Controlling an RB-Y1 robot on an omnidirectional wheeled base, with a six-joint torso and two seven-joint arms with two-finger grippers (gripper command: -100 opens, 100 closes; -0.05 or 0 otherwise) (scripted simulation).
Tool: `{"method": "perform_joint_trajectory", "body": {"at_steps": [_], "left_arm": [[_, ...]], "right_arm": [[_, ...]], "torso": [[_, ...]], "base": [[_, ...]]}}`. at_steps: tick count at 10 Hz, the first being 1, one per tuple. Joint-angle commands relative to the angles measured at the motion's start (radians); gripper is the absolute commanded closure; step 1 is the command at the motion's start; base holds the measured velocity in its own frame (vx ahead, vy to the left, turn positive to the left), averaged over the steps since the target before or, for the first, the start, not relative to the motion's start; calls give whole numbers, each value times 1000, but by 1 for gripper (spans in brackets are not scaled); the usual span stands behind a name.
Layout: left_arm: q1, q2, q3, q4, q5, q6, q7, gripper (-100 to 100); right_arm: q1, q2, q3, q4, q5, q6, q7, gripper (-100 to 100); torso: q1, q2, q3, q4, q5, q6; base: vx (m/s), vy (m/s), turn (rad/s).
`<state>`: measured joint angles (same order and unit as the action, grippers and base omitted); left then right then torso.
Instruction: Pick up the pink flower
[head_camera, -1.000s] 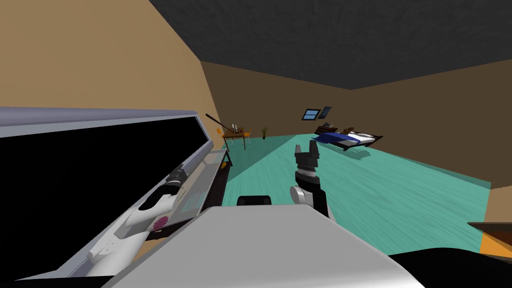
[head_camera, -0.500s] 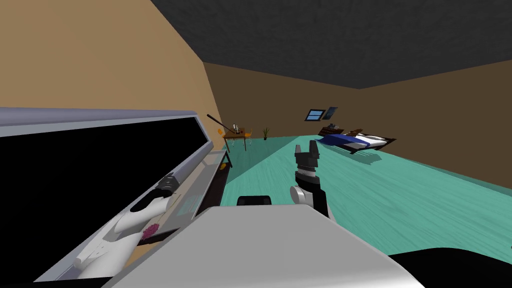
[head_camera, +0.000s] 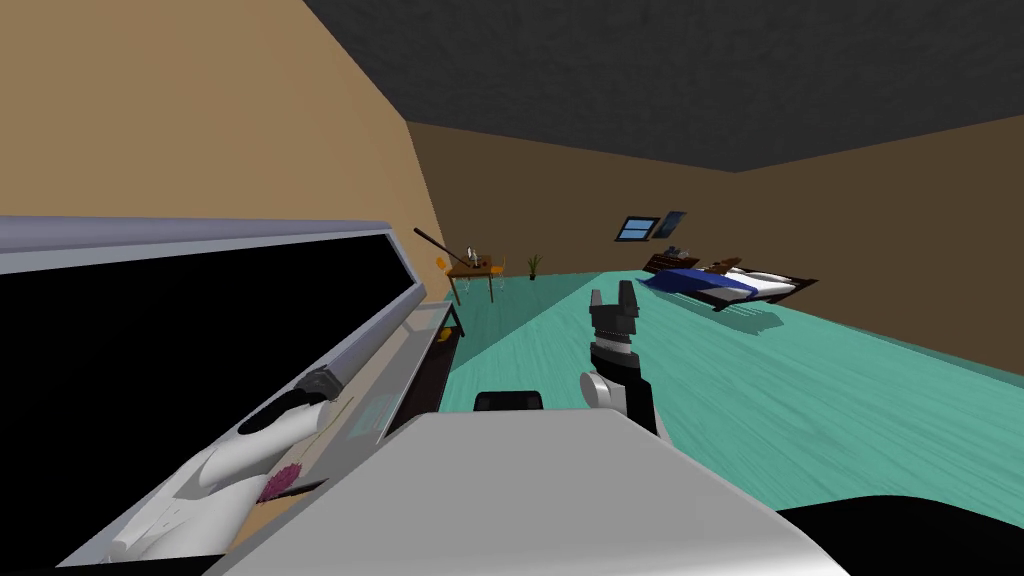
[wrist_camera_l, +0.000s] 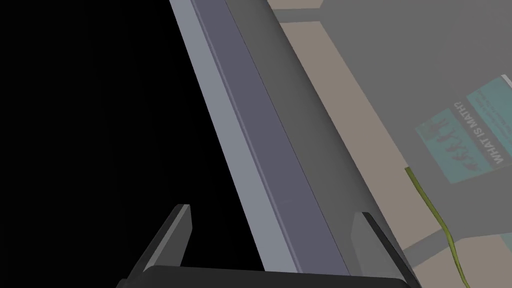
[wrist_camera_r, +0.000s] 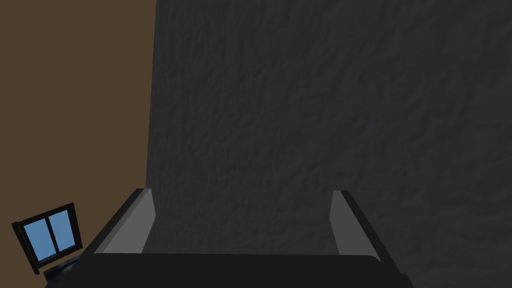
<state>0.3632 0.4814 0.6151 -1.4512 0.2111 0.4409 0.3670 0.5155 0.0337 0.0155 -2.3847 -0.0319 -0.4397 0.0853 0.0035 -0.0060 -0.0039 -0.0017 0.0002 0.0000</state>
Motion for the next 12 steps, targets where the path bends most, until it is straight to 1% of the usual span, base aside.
{"method": "perform_joint_trajectory", "body": {"at_steps": [1,2,3,4,5,6,7,8,9,10,11,12], "left_arm": [[1,1,14,21,7,35,9,-100],[-8,6,41,73,19,70,25,-100],[-8,6,41,73,19,83,25,-100],[-18,12,67,115,30,118,40,-100],[-18,12,67,123,30,129,40,-100],[-27,18,92,162,40,163,54,-100],[-27,18,92,173,40,173,54,-100],[-37,23,116,220,50,203,67,-100],[-37,23,116,220,50,215,67,-100],[-47,28,138,258,59,255,80,-100],[-47,28,138,264,59,255,80,-100],[-57,33,158,291,68,293,91,-100]], "right_arm": [[0,0,0,0,0,0,0,0],[0,0,0,0,0,0,0,0],[0,0,0,0,0,0,0,0],[0,0,0,0,0,0,0,0],[0,0,0,0,0,0,0,0],[0,0,0,0,0,0,0,0],[0,0,0,0,0,0,0,0],[0,0,0,0,0,0,0,0],[0,0,0,0,0,0,0,0],[0,0,0,0,0,0,0,0],[0,0,0,0,0,0,0,0],[0,0,0,0,0,0,0,0]], "torso": [[0,0,0,0,0,0],[0,0,0,0,0,0],[0,-2,-1,0,0,0],[0,-2,-1,0,0,0],[0,-2,-1,-1,0,0],[0,-1,-1,0,0,0],[1,-1,-1,0,0,0],[1,0,0,0,0,0],[2,-1,0,0,0,0],[2,0,0,0,0,1],[2,-1,-1,0,0,0],[2,0,0,0,1,1]], "base": [[79,-6,44],[115,-8,61],[99,-6,36],[104,-12,42],[81,-9,35],[89,12,64],[76,5,19],[83,25,56],[75,17,19],[89,29,32],[75,25,17],[77,34,38]]}}
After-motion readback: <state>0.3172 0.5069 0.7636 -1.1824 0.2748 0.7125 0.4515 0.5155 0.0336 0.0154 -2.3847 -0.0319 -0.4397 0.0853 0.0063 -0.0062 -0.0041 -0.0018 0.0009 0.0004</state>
